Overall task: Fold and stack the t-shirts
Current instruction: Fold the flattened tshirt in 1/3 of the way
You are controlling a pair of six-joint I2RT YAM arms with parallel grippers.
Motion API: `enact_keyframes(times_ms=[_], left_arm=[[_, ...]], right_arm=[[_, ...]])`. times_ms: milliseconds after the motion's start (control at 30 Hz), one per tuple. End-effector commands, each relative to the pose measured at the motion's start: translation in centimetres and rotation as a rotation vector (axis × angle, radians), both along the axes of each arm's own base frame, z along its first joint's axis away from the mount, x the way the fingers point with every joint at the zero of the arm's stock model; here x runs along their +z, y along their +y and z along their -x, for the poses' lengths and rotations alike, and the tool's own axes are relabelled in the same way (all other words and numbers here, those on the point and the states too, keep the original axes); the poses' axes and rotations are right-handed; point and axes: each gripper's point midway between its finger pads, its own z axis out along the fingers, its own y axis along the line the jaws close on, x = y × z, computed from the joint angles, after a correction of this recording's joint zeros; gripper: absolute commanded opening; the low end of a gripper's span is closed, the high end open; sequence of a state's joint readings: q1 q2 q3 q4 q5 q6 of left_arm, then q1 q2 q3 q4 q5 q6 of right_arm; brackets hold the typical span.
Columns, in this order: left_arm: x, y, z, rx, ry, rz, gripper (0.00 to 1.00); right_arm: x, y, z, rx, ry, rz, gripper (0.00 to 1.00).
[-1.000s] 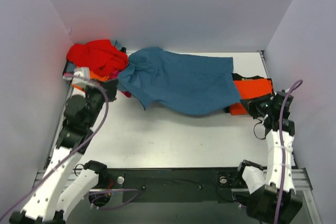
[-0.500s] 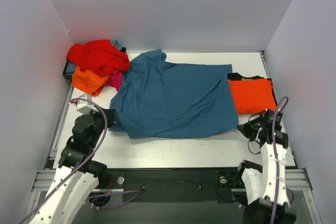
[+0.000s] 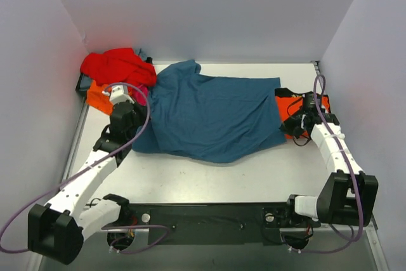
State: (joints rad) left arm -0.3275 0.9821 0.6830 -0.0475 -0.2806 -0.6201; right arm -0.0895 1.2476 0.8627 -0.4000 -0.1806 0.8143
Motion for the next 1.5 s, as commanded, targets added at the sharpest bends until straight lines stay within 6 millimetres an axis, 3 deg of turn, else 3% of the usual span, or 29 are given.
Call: enact_keyframes(times_ms=[0,100,133,400,600,967,1233,1267,1300,1333,1367,1400,1433,1467], left_arm=[[5.4,-0.1,-4.1,0.039,-0.161,0.006,0.00],[6.7,-0.4,-5.8,0.037,-0.185,0.011,0.00],[5.9,-0.5,-6.4,0.036,-0.166,0.006,0.00],[6.0,-2.2,-10.9,-0.003,-0.155,-0.003,0.00],[5.0,-3.0,-13.3,-0.026,-0.135,-0.022,0.00],[7.3,-3.3,-15.7,-0.035,-0.171,-0.018,0.00],[6.1,-3.6,-17.3,-0.038,-0.145,-0.029,0.00],[5.6,-3.6,-17.6,-0.038,-0.134,-0.022,0.00],[5.3,-4.0,-17.5,-0.061,-0.119,-0.007,0.01],[4.8,-3.9,-17.7,-0.068,-0.100,-0.003,0.26],[4.9,-4.3,-17.4,-0.091,-0.082,0.012,0.32],[5.1,-4.3,-17.1,-0.097,-0.082,0.015,0.39],[5.7,-4.1,-16.3,-0.091,-0.087,0.015,0.43],[6.0,-4.1,-15.7,-0.084,-0.085,0.015,0.50]], right_arm=[[1.1,-1.9,-2.7,-0.066,-0.018,0.067,0.00],[2.0,-2.5,-4.2,-0.081,-0.037,0.070,0.00],[1.7,-2.8,-4.5,-0.087,-0.025,0.069,0.00],[2.1,-4.0,-7.7,-0.117,-0.046,0.053,0.00],[0.5,-4.0,-9.2,-0.103,-0.011,0.021,0.00],[0.0,-3.3,-10.6,-0.063,-0.022,0.004,0.00],[-0.4,-3.3,-11.8,-0.057,-0.012,-0.006,0.00],[-0.8,-3.2,-11.9,-0.051,-0.003,-0.014,0.05],[-1.0,-3.1,-11.8,-0.050,0.009,-0.019,0.21],[-1.5,-3.2,-11.2,-0.063,0.028,-0.021,0.52],[-0.7,-3.2,-11.0,-0.063,0.002,-0.018,0.53],[-1.5,-3.1,-9.8,-0.076,0.022,-0.014,0.53],[0.0,-3.1,-9.7,-0.081,-0.033,-0.006,0.53],[-1.0,-3.1,-8.2,-0.094,-0.013,-0.001,0.53]])
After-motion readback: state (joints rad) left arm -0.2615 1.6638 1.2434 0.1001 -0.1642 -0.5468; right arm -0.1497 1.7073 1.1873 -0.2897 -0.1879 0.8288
